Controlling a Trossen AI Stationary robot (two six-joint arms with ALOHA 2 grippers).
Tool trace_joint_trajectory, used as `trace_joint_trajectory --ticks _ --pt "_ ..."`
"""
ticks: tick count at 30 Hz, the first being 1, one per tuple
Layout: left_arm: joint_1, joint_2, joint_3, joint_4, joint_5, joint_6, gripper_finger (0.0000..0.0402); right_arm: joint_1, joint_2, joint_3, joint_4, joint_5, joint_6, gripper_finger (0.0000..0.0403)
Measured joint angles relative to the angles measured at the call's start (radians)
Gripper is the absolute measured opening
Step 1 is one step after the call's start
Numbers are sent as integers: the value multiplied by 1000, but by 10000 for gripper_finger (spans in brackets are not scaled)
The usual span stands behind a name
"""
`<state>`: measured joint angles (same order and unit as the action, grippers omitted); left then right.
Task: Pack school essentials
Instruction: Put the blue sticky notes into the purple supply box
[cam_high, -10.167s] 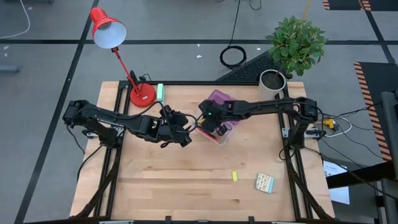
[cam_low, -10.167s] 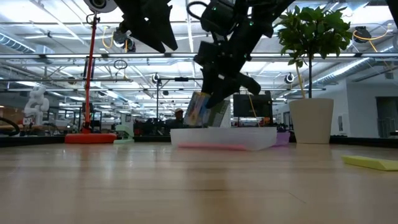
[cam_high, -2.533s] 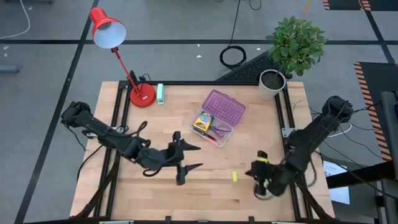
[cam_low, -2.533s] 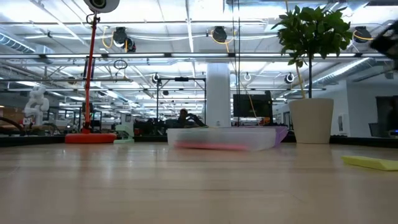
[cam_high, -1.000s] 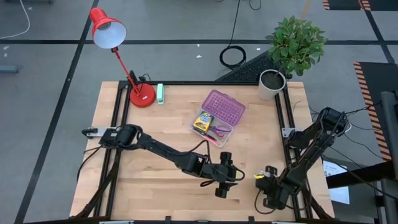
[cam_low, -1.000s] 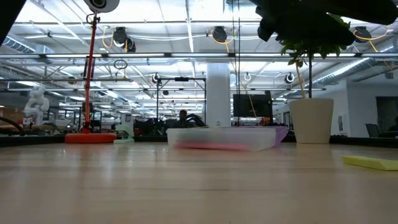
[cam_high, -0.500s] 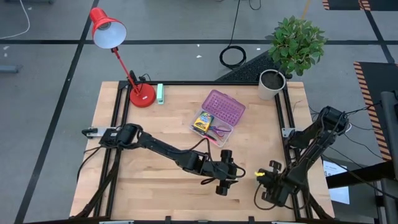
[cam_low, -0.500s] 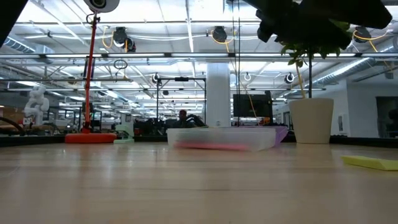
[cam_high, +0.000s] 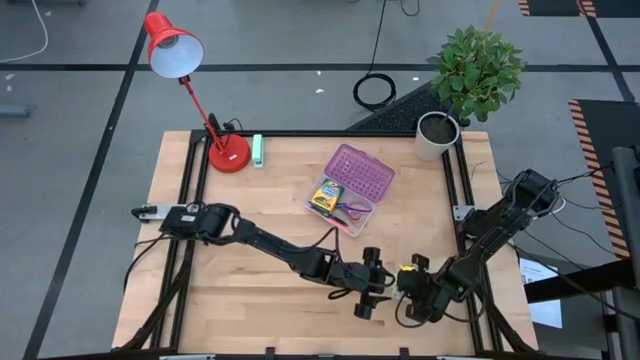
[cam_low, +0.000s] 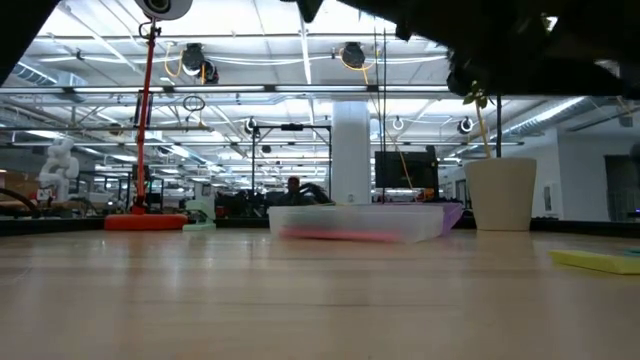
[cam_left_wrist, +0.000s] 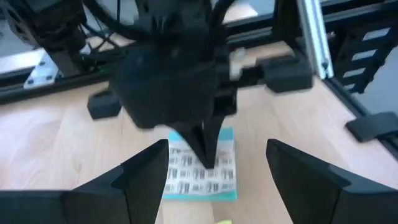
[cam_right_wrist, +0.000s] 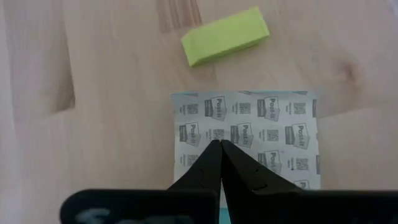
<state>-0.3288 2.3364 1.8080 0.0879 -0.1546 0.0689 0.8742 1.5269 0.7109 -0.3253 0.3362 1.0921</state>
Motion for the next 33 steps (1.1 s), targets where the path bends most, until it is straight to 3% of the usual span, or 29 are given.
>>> trace_joint_trajectory --ticks 9,24,33 --pt "0 29 1 26 -10 -17 262 63 -119 35 -55 77 -40 0" --pt "31 30 20 12 -29 -1 68 267 -94 36 -106 104 -12 0" --pt "60 63 21 27 78 61 9 280 -47 37 -159 70 -163 25"
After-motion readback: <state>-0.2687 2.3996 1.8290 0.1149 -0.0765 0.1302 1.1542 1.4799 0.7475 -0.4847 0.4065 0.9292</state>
